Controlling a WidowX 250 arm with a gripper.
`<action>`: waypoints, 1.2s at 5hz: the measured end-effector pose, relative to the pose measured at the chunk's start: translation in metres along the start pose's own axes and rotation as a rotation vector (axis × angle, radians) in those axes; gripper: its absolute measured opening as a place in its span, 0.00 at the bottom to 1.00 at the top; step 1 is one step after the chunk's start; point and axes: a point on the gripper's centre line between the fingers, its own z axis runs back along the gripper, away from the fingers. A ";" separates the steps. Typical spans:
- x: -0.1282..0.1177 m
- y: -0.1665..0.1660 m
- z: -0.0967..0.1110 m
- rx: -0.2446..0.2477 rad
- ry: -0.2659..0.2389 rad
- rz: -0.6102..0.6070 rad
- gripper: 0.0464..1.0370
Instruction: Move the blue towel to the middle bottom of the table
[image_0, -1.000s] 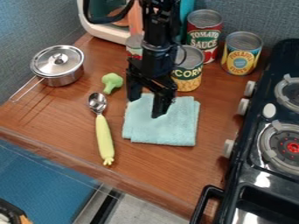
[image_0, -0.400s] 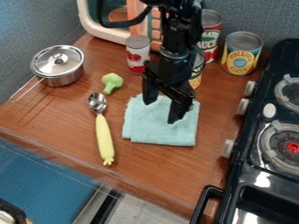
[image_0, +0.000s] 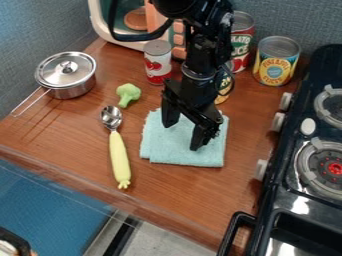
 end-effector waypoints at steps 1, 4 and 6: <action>-0.002 0.008 0.001 -0.019 -0.035 0.017 0.96; -0.007 0.030 -0.005 -0.073 -0.079 0.066 0.96; -0.004 0.024 -0.017 -0.061 -0.065 0.071 0.96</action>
